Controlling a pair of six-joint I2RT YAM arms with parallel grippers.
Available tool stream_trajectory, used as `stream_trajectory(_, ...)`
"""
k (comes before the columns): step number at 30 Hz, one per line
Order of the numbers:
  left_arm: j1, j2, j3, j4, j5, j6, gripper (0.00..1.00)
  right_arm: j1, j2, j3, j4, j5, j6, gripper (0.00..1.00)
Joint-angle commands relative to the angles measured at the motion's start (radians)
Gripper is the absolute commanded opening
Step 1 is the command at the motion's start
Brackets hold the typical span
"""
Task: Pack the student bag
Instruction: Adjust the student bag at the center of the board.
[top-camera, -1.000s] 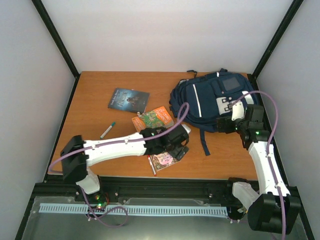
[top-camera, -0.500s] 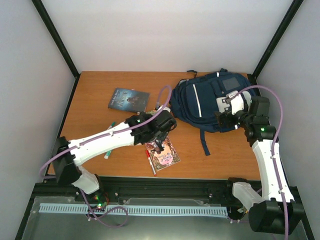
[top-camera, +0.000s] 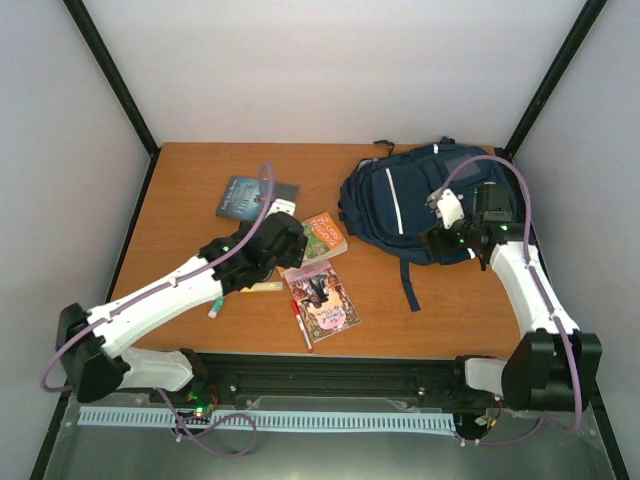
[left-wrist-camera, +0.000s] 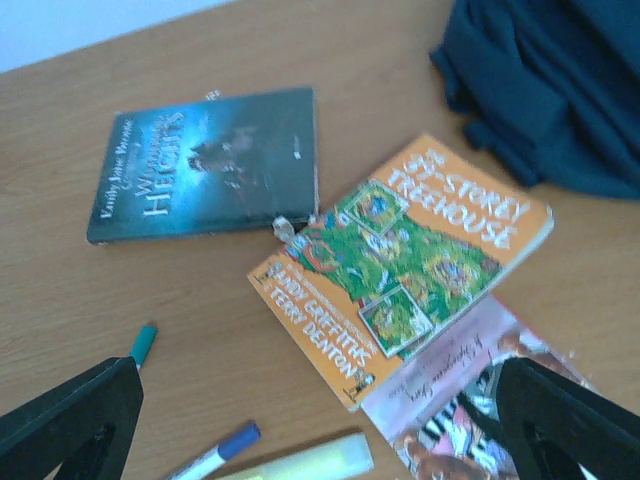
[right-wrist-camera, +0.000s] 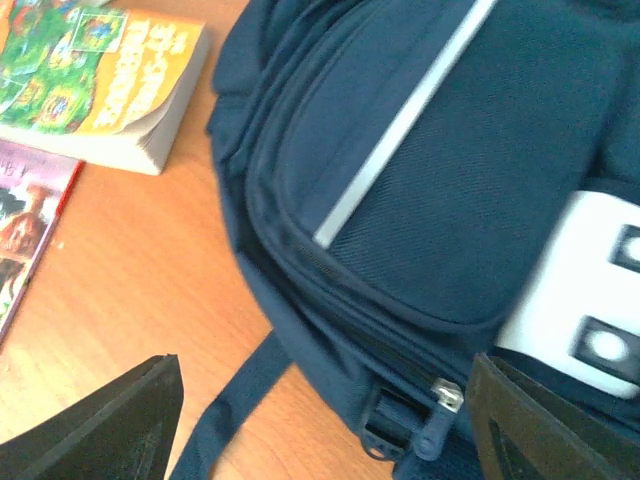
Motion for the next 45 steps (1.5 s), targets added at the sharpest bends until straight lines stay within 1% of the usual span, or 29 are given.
stream_trajectory(1, 0.041, -0.089, -0.08, 0.187, -0.077, -0.066, 1.0, 0.064, 0.065, 0.045, -0.057, -0.018, -0.036, 0.75)
stream_trajectory(4, 0.108, -0.035, -0.039, 0.07, -0.177, -0.16, 1.0, 0.125, 0.109, 0.078, -0.046, 0.059, -0.019, 0.68)
stream_trajectory(6, 0.16, -0.034, -0.047, 0.067, -0.19, -0.184, 1.0, 0.176, 0.144, 0.09, -0.035, 0.125, -0.013, 0.62)
stream_trajectory(7, 0.188, -0.057, -0.077, 0.125, -0.136, -0.136, 1.0, 0.199, 0.164, 0.098, -0.03, 0.151, -0.006, 0.59)
stream_trajectory(8, 0.237, -0.083, -0.113, 0.193, -0.042, -0.055, 1.0, 0.228, 0.184, 0.105, -0.029, 0.175, -0.001, 0.57)
stream_trajectory(9, 0.285, -0.103, -0.143, 0.252, 0.057, -0.025, 1.0, 0.249, 0.208, 0.115, -0.029, 0.195, 0.003, 0.54)
stream_trajectory(10, 0.331, -0.115, -0.151, 0.27, 0.169, -0.016, 1.0, 0.269, 0.231, 0.126, -0.033, 0.218, 0.007, 0.51)
stream_trajectory(12, 0.387, -0.119, -0.122, 0.271, 0.314, -0.021, 1.0, 0.311, 0.277, 0.151, -0.043, 0.251, 0.015, 0.46)
stream_trajectory(14, 0.402, -0.123, -0.118, 0.271, 0.4, 0.009, 0.95, 0.347, 0.32, 0.176, -0.05, 0.28, 0.022, 0.45)
stream_trajectory(17, 0.403, -0.13, -0.125, 0.299, 0.481, 0.02, 0.89, 0.396, 0.386, 0.216, -0.055, 0.313, 0.035, 0.48)
stream_trajectory(20, 0.403, -0.136, -0.128, 0.288, 0.488, 0.027, 0.88, 0.44, 0.459, 0.267, -0.069, 0.347, 0.049, 0.5)
stream_trajectory(25, 0.403, -0.16, -0.14, 0.299, 0.463, 0.039, 0.9, 0.472, 0.567, 0.356, -0.102, 0.381, 0.082, 0.48)
stream_trajectory(33, 0.403, -0.157, -0.138, 0.286, 0.472, 0.037, 0.9, 0.488, 0.639, 0.406, -0.111, 0.441, 0.084, 0.48)
stream_trajectory(37, 0.403, -0.154, -0.138, 0.286, 0.477, 0.038, 0.9, 0.488, 0.668, 0.424, -0.111, 0.446, 0.085, 0.47)
stream_trajectory(43, 0.403, -0.141, -0.137, 0.286, 0.483, 0.038, 0.9, 0.488, 0.701, 0.422, -0.104, 0.447, 0.083, 0.39)
stream_trajectory(45, 0.403, -0.134, -0.133, 0.254, 0.491, 0.041, 0.9, 0.488, 0.697, 0.409, -0.098, 0.443, 0.081, 0.33)
